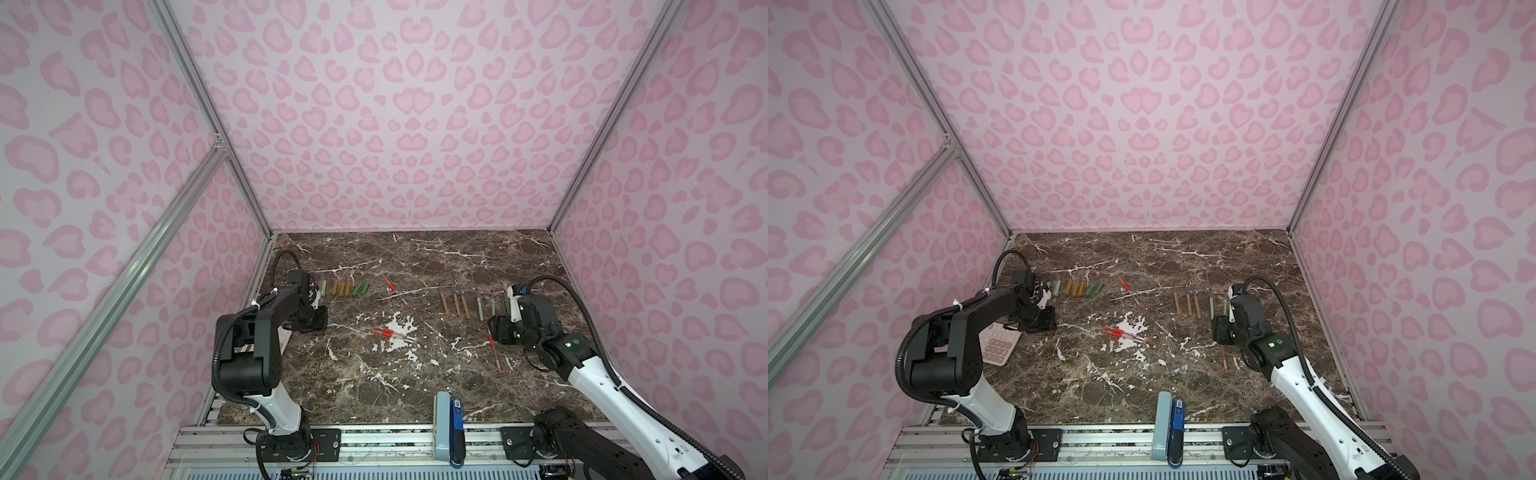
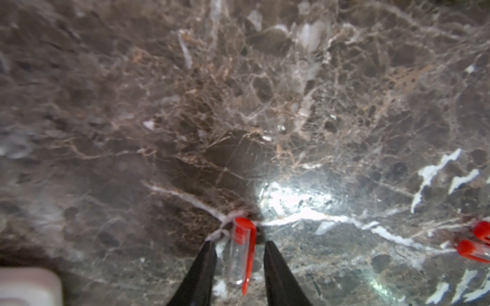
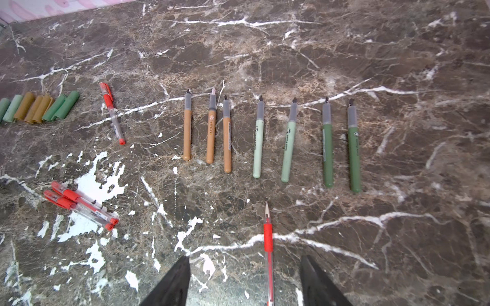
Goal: Remove pen caps from pens
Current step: Place the pen cap at the middle-left of the table, then pick up the pen from the top-center of the table.
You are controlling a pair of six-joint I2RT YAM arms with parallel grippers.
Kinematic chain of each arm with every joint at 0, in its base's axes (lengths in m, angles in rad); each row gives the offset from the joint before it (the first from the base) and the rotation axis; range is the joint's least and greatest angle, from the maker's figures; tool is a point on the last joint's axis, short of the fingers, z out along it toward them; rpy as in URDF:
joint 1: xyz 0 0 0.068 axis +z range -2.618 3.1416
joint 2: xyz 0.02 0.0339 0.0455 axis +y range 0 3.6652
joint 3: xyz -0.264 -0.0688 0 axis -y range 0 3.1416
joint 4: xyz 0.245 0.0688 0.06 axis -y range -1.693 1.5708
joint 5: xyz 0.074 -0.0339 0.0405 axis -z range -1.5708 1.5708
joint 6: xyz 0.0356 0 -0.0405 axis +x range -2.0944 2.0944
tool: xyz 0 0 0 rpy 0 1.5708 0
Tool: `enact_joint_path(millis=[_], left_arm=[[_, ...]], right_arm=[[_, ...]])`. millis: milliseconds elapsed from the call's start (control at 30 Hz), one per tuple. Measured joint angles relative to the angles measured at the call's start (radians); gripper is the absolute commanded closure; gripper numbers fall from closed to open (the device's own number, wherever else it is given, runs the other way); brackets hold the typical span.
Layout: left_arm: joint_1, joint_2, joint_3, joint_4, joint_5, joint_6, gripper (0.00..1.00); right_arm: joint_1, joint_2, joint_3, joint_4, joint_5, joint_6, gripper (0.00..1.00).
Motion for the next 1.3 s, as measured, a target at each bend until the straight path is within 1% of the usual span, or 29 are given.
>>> enact_joint_path(millis=[133, 267, 400, 500, 567, 667, 867, 1200, 1300], left_arm=[[0.002, -0.078, -0.034, 0.008, -0.001, -0.006, 0.52], [0.002, -0.182, -0.069, 0.018, 0.0, -0.006, 0.42], [0.002, -0.336, -0.161, 0.075, 0.036, 0.005, 0.31], [0.002, -0.451, -0.223, 0.105, 0.076, 0.027, 0.24], [0.002, -0.531, -0.267, 0.136, 0.095, 0.047, 0.22], [0.011, -0.612, -0.315, 0.174, 0.125, 0.072, 0.19], [0.028, -0.666, -0.321, 0.216, 0.153, 0.099, 0.14], [0.031, -0.678, -0.31, 0.23, 0.175, 0.099, 0.11], [0.031, -0.679, -0.309, 0.232, 0.176, 0.099, 0.11]], right_arm=[[0.087, 0.066, 0.063, 0.04, -0.001, -0.016, 0.33], [0.163, 0.208, 0.172, 0.051, 0.016, -0.023, 0.36], [0.234, 0.389, 0.299, 0.073, 0.035, -0.035, 0.38], [0.277, 0.539, 0.429, 0.062, 0.034, -0.046, 0.39], [0.299, 0.657, 0.553, 0.034, 0.025, -0.061, 0.4], [0.327, 0.809, 0.701, -0.004, 0.013, -0.082, 0.41], [0.361, 1.078, 0.984, -0.113, -0.001, -0.121, 0.45], [0.367, 1.44, 1.399, -0.288, -0.016, -0.184, 0.6], [0.366, 1.539, 1.512, -0.365, -0.001, -0.199, 0.62]])
